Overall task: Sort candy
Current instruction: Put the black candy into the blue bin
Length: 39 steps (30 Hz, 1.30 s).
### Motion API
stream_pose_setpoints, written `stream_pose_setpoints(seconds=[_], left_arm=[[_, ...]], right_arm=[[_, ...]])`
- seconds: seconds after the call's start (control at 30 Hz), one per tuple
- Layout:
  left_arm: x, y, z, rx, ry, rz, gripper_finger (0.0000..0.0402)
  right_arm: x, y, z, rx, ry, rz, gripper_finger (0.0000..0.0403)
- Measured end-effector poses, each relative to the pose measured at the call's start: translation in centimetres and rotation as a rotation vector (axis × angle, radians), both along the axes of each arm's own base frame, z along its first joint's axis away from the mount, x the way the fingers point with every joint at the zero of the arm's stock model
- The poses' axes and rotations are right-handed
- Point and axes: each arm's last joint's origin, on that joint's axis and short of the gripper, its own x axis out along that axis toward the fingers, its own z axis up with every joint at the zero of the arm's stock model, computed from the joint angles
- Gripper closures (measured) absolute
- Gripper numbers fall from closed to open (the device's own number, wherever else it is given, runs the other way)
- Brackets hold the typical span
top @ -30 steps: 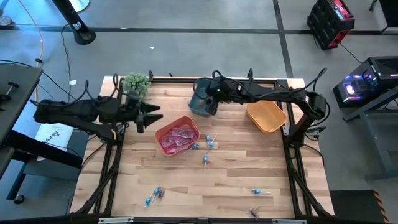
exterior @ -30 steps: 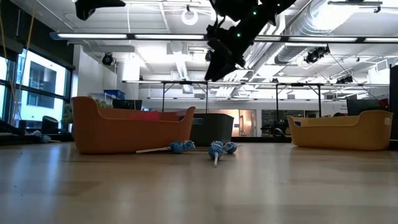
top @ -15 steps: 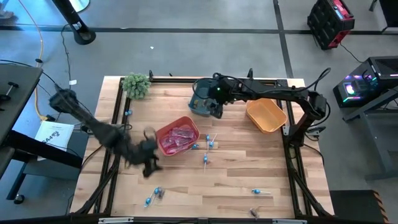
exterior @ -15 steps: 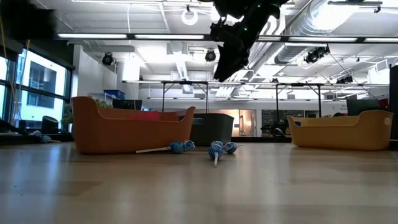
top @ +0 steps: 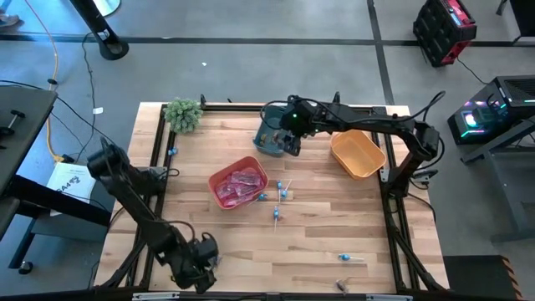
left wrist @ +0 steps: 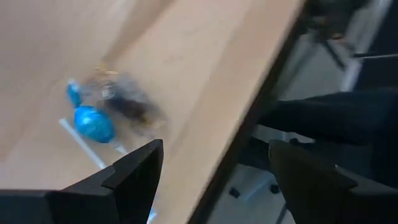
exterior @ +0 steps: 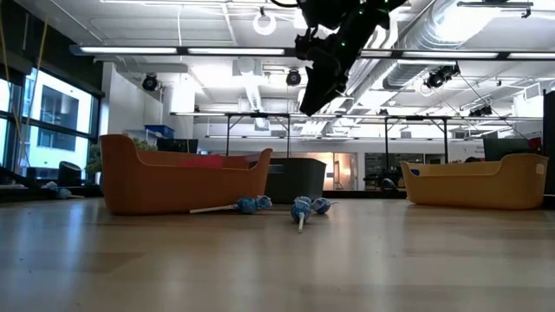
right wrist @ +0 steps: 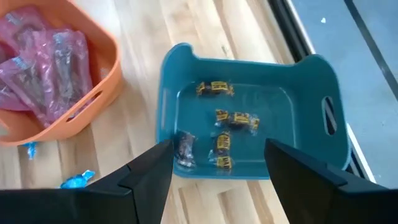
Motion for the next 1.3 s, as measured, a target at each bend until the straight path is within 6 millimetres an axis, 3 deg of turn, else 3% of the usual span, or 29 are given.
stream_pose_setpoints(seconds=[0.13,0.53,0.8,1.03,1.3], left_arm=[[0.9,0.3,-1.2,0.002,0.125,0.070,0.0117],[1.9,2.3,-1.5,0.075,0.205,0.146,0.0117],[3.4,3.4,-1.1,-0.050,0.268,0.142,0.0117],[5.0,1.3,1.1,-0.215,0.036,-0.008,0.0117],[5.1,1.1,-2.3,-0.141,0.156,0.011,0.0117]], right_arm=[[-0.2,-0.4,0.0,0.000,0.001,-0.013,0.0156],[-0.3,-0.5,-0.1,0.005,0.015,-0.015,0.0156],[-0.5,-0.4,-0.2,0.010,0.036,-0.011,0.0156],[-0.5,-0.4,-0.2,0.011,0.038,-0.011,0.0156],[-0.5,-0.4,-0.3,0.017,0.042,-0.017,0.0156]])
